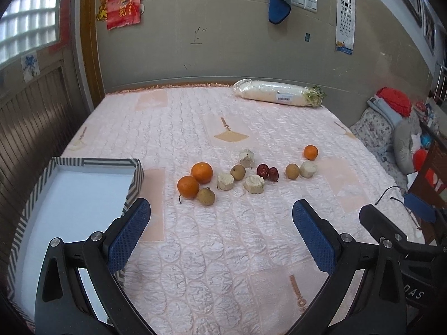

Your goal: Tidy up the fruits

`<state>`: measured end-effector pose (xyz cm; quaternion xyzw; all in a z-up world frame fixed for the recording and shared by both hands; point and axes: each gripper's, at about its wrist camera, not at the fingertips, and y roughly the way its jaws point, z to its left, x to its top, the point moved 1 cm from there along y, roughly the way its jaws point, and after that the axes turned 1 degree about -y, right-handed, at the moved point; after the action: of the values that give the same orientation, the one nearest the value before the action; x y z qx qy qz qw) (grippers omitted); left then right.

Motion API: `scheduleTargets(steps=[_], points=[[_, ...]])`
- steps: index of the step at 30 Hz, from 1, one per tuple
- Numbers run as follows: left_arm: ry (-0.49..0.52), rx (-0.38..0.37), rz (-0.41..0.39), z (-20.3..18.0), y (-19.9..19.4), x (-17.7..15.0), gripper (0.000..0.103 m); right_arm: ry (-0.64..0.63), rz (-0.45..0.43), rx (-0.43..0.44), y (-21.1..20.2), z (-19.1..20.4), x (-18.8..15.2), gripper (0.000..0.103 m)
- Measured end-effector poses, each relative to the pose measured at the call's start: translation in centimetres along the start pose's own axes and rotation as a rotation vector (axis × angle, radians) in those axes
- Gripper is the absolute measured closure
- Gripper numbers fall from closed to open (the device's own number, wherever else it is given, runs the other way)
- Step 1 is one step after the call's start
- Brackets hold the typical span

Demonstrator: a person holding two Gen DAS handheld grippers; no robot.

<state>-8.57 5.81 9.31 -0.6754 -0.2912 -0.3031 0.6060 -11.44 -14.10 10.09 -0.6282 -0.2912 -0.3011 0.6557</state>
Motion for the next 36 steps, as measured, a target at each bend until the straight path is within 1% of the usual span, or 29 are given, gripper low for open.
scheduleTargets(steps=[4, 8, 12, 17, 22, 26, 30, 36], points=[[-0.020, -0.031, 0.017, 0.6, 0.2, -0.4, 0.001, 0.012, 0.019, 0.004, 0.0, 0.5, -0.4, 0.000], [-0.039, -0.045, 0.013, 0.7, -0.3, -0.5, 0.001, 0.039, 0.039, 0.033, -0.2, 0.6, -1.0, 0.000], [-0.046, -0.064, 0.005, 0.4, -0.9, -0.5, 0.001, 0.049, 0.037, 0.040, -0.9, 0.6, -1.2, 0.000], [-0.035, -0.058, -0.002, 0.3, -1.5, -0.7, 0.001, 0.093, 0.027, 0.056, -1.5, -0.2, -1.0, 0.000], [-0.049, -0.062, 0.005, 1.2, -1.5, -0.9, 0.001, 0.125, 0.034, 0.086, -1.3, 0.0, -0.7, 0.000], [-0.066, -0.068, 0.013, 2.1, -1.5, -0.9, 0.001, 0.124, 0.021, 0.092, -1.4, 0.9, -0.1, 0.000], [-0.070, -0.049, -0.004, 2.5, -1.9, -0.5, 0.001, 0.099, 0.004, 0.101, -1.7, 1.8, 0.4, 0.000], [-0.062, -0.056, 0.013, 2.2, -1.9, -0.8, 0.001, 0.119, 0.012, 0.117, -1.5, 1.6, 0.1, 0.000]])
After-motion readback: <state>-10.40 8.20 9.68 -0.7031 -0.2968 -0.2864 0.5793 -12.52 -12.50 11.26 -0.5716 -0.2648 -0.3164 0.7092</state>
